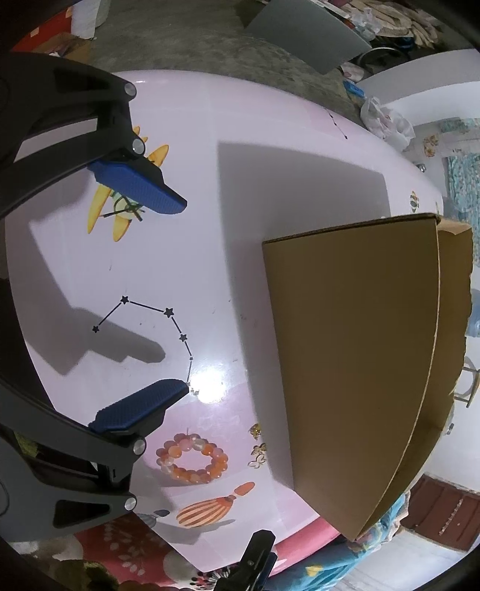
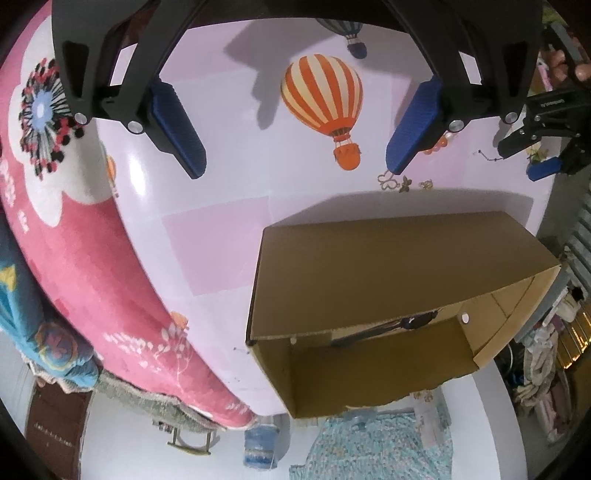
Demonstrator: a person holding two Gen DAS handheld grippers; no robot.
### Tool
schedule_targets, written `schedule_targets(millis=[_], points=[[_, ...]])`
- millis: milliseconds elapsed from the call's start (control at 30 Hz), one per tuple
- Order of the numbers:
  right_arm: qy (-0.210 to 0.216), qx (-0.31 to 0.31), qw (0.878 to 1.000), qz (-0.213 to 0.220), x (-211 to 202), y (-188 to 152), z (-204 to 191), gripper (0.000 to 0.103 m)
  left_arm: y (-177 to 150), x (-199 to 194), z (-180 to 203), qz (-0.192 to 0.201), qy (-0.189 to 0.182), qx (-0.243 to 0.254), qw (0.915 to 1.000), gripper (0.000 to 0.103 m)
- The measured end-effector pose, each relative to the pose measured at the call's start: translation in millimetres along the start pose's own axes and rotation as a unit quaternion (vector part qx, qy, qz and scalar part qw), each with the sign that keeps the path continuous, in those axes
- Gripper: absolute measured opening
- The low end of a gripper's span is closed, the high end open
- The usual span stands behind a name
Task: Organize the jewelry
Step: 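Move the left gripper down toward the small gold butterfly charm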
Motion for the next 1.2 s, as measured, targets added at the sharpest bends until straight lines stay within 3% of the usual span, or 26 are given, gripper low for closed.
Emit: schedule_targets(millis=[233, 500, 600, 767, 1000, 1200], points=[[-0.058, -0.028, 0.997, 0.038, -13.0, 9.0, 3.4, 0.096, -1.7, 0.7, 1.7, 0.006, -0.002, 0.001, 1.0000, 0.087], [-0.088, -0.056, 0.990, 0.093, -32.6, 18.0, 2.0, 0.096, -2.7, -1.9, 2.8, 0.012, -0.004, 0.001, 0.9999, 0.087], [-0.069, -0.057, 0.990, 0.108, -37.7, 19.8, 0.8, 0.096, -2.1, -4.1, 3.3, 0.019, -0.003, 0.004, 0.9998, 0.087], [0.004, -0.031, 0.994, 0.109, -34.1, 17.0, 1.8, 0.096, -1.4, -11.8, 4.7, 0.035, -0.011, 0.006, 0.9993, 0.087], [0.024, -0.019, 0.994, 0.108, -35.1, -0.2, 5.8, 0.096, -11.8, -29.5, 21.2, 0.062, -0.044, 0.028, 0.9967, 0.087], [0.068, -0.003, 0.994, 0.084, -24.7, -15.5, 0.8, 0.096, -27.0, -36.8, 50.4, 0.069, -0.091, 0.063, 0.9915, 0.087]])
Point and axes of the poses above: each gripper's, at about its wrist camera, not at the fingertips, and x roughly the way its jaws point, z to its right, y to its top, the point moved 7 cm from there along x, roughly the way its jaws point, and after that the axes turned 8 degrees about -x, right-handed, at the moved point
